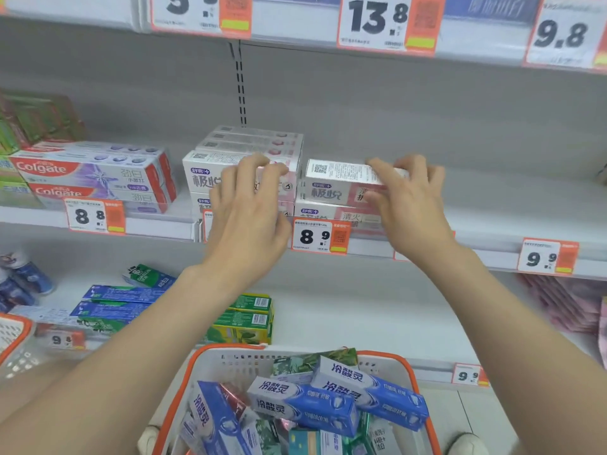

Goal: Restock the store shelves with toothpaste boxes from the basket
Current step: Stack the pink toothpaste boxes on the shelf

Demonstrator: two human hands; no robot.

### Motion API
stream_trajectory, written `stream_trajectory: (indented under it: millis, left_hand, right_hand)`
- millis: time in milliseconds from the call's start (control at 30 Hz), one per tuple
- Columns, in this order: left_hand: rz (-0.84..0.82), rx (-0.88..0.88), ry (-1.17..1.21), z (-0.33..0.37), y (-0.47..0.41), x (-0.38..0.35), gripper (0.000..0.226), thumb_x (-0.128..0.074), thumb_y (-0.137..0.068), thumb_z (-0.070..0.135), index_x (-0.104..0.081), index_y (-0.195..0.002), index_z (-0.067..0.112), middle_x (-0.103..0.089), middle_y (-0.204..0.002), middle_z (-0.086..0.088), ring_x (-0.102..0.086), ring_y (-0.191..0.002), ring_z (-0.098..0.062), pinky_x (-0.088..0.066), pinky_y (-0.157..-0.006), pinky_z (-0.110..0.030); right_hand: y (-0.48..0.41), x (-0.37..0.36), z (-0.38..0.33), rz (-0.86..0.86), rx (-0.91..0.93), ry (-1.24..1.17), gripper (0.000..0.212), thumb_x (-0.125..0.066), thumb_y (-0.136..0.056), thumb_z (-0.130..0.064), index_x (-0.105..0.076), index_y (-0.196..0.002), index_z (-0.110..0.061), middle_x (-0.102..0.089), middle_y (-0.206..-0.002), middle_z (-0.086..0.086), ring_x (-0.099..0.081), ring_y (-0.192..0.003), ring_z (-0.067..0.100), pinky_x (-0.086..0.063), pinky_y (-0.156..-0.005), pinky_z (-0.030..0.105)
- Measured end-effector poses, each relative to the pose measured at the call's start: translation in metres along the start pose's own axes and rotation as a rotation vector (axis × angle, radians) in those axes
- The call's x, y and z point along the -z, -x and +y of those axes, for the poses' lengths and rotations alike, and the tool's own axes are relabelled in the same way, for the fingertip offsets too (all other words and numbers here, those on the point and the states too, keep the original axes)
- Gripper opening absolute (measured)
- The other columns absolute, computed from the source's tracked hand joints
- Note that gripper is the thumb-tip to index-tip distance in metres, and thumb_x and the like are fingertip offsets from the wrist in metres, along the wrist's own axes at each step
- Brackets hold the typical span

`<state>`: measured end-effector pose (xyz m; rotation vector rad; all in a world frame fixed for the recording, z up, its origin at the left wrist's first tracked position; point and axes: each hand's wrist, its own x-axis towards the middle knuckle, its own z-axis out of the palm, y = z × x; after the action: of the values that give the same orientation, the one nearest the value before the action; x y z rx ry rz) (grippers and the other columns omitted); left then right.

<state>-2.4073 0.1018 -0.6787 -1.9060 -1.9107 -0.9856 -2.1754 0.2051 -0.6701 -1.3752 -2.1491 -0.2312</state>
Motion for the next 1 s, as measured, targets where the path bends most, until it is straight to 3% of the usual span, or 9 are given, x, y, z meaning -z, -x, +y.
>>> stream_trajectory:
  millis: [133,300,367,467,567,700,800,1000]
  left_hand:
    - [-0.048,-0.041,-0.04,-0.011,-0.011,-0.002,0.068,-0.067,-0.086,0.019,-0.043,-0.149,0.019,-0.035,-0.16,-0.004,-0.026,-0.15,-0.032,-0.023,-0.115,-0.052]
    - [-0.126,-0.052,-0.039,-0.016,-0.013,-0.011,0.069,-0.065,-0.091,0.023,-0.039,-0.155,0.022,-0.034,-0.164,-0.002,-0.021,-0.154,-0.033,-0.018,-0.12,-0.056]
    - [-0.119,-0.061,-0.061,-0.017,-0.014,-0.013,0.069,-0.066,-0.09,0.022,-0.04,-0.154,0.025,-0.036,-0.162,-0.003,-0.024,-0.153,-0.035,-0.02,-0.118,-0.056]
    - [-0.105,-0.073,-0.092,-0.014,-0.015,-0.015,0.072,-0.068,-0.09,0.022,-0.038,-0.155,0.032,-0.036,-0.16,-0.006,-0.025,-0.15,-0.039,-0.023,-0.115,-0.059]
    - [-0.099,-0.067,-0.112,-0.011,-0.015,-0.017,0.076,-0.068,-0.09,0.02,-0.036,-0.157,0.034,-0.035,-0.16,-0.009,-0.024,-0.149,-0.042,-0.025,-0.113,-0.061]
    - [-0.086,-0.047,-0.115,-0.007,-0.014,-0.021,0.075,-0.067,-0.09,0.018,-0.037,-0.156,0.032,-0.034,-0.16,-0.01,-0.022,-0.149,-0.043,-0.023,-0.114,-0.064]
    - [-0.073,-0.042,-0.111,-0.003,-0.013,-0.024,0.073,-0.066,-0.089,0.015,-0.038,-0.156,0.029,-0.034,-0.161,-0.008,-0.022,-0.149,-0.045,-0.023,-0.114,-0.065]
    - [-0.05,-0.061,-0.076,0.0,-0.012,-0.027,0.068,-0.063,-0.09,0.006,-0.041,-0.153,0.02,-0.039,-0.159,-0.008,-0.022,-0.147,-0.053,-0.024,-0.116,-0.069]
  right_hand:
    - [-0.011,-0.008,-0.009,-0.112,-0.01,-0.103,0.046,-0.054,-0.107,-0.023,-0.05,-0.153,-0.028,-0.042,-0.145,0.023,-0.032,-0.134,0.043,-0.023,-0.116,0.045]
    - [-0.007,-0.007,-0.016,-0.115,-0.083,-0.239,0.056,-0.059,-0.103,-0.023,-0.043,-0.156,-0.033,-0.029,-0.155,0.021,-0.021,-0.146,0.039,-0.024,-0.119,0.047]
    - [-0.004,-0.003,-0.015,-0.104,-0.18,-0.305,0.073,-0.07,-0.094,-0.024,-0.035,-0.157,-0.034,-0.028,-0.153,0.016,-0.025,-0.144,0.035,-0.029,-0.115,0.044]
    - [-0.003,0.001,-0.005,-0.131,-0.3,-0.393,0.089,-0.079,-0.087,-0.021,-0.026,-0.159,-0.029,-0.043,-0.145,0.009,-0.043,-0.133,0.03,-0.035,-0.099,0.029]
    - [0.001,0.0,0.003,-0.151,-0.308,-0.383,0.085,-0.079,-0.089,-0.015,-0.031,-0.158,-0.023,-0.058,-0.133,0.003,-0.053,-0.118,0.025,-0.034,-0.087,0.024]
    - [0.006,-0.004,0.009,-0.092,-0.346,-0.403,0.077,-0.076,-0.092,-0.011,-0.033,-0.155,-0.021,-0.06,-0.114,-0.002,-0.055,-0.119,0.031,-0.037,-0.086,0.028]
    - [0.008,-0.006,0.013,-0.085,-0.38,-0.445,0.073,-0.074,-0.094,-0.013,-0.033,-0.154,-0.021,-0.066,-0.119,0.004,-0.055,-0.123,0.03,-0.038,-0.085,0.028]
    - [0.013,-0.005,0.015,-0.077,-0.316,-0.403,0.066,-0.07,-0.098,-0.017,-0.035,-0.153,-0.019,-0.068,-0.122,0.002,-0.054,-0.122,0.032,-0.023,-0.072,0.019]
